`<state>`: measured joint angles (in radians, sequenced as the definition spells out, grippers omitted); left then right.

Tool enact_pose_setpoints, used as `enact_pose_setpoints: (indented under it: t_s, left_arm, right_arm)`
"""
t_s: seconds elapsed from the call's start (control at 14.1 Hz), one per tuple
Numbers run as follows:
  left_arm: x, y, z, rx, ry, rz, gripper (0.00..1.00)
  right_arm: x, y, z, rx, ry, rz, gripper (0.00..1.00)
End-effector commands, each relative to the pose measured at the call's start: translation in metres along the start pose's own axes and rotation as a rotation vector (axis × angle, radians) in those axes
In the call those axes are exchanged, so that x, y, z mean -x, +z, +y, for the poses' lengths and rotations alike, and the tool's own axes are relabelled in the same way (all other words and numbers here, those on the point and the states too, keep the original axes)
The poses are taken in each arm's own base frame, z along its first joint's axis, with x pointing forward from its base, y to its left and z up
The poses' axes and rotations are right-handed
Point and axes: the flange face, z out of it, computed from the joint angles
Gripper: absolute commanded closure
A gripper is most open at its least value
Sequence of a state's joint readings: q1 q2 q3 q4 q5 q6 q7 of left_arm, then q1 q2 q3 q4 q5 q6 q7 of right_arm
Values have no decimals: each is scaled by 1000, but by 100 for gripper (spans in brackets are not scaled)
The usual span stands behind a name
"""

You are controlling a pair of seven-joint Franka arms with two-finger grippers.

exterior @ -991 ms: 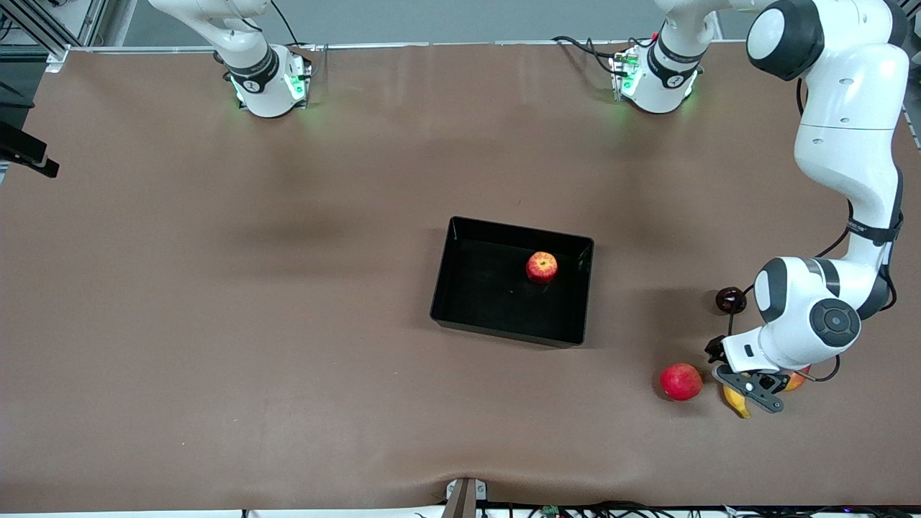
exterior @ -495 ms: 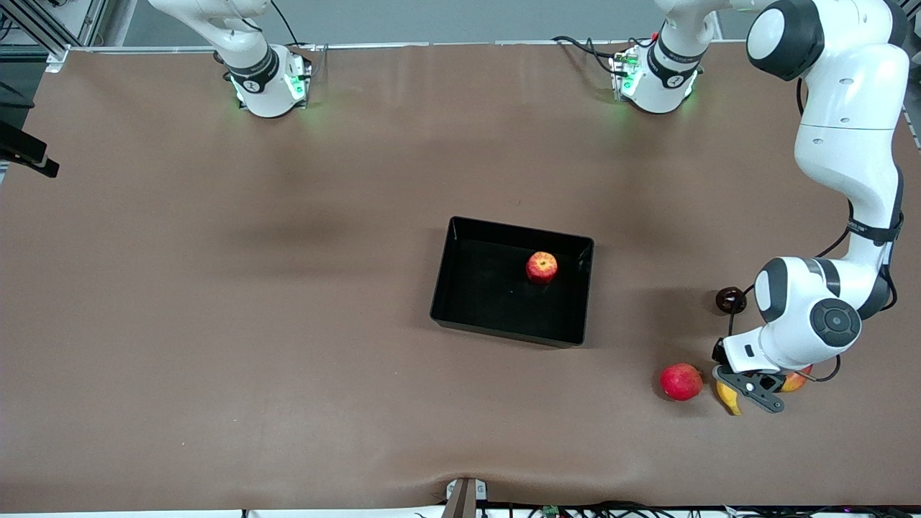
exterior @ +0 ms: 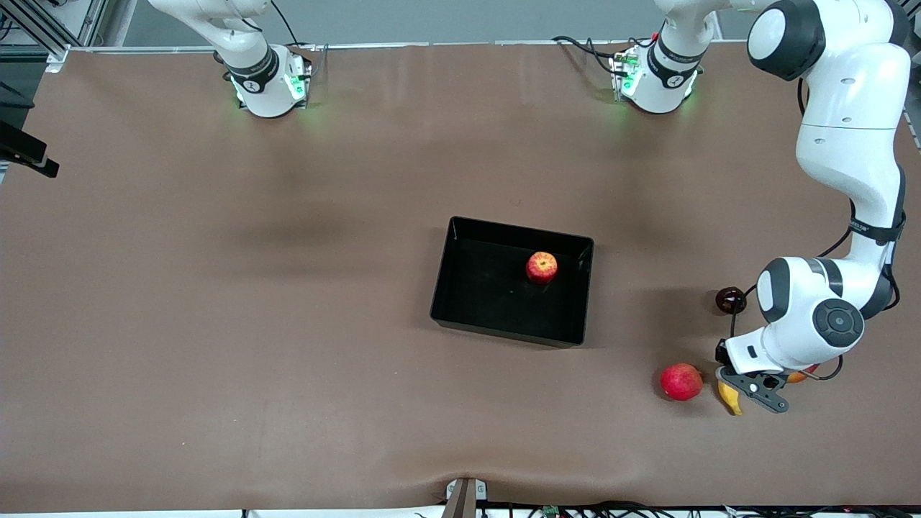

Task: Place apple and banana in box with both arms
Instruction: 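Lower and close the left gripper on the banana's middle, then lift the banana with the left gripper and carry it to the box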

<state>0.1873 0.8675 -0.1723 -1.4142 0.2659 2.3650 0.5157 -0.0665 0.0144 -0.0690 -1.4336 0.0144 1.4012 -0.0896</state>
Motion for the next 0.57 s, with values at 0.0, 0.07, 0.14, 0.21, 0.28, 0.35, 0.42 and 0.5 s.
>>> enact_pose_setpoints:
  t_s: [0.0, 0.07, 0.14, 0.21, 0.28, 0.35, 0.42, 0.5]
  left_arm:
    - [0, -18, 3, 16, -61, -44, 100]
    - [-2, -24, 7, 21, -86, -56, 100]
    - [-5, -32, 10, 23, -101, -67, 100]
    - [-9, -40, 14, 30, -109, -73, 100]
    - [-13, -52, 19, 37, -108, -72, 100]
    - [-16, -65, 21, 39, -104, -69, 100]
    - [-19, -77, 25, 44, -99, -72, 100]
    - [-24, -93, 32, 50, -120, -69, 100]
  right_arm:
    - [2, -2, 3, 2, 8, 5, 0]
    - [1, -2, 2, 2, 5, 5, 0]
    - [2, -3, 2, 2, 5, 5, 0]
    - [1, -2, 2, 2, 5, 5, 0]
    - [2, -3, 2, 2, 6, 7, 0]
    - [2, -3, 3, 2, 8, 7, 0]
    - [2, -3, 3, 2, 8, 7, 0]
    - [2, -2, 3, 2, 8, 5, 0]
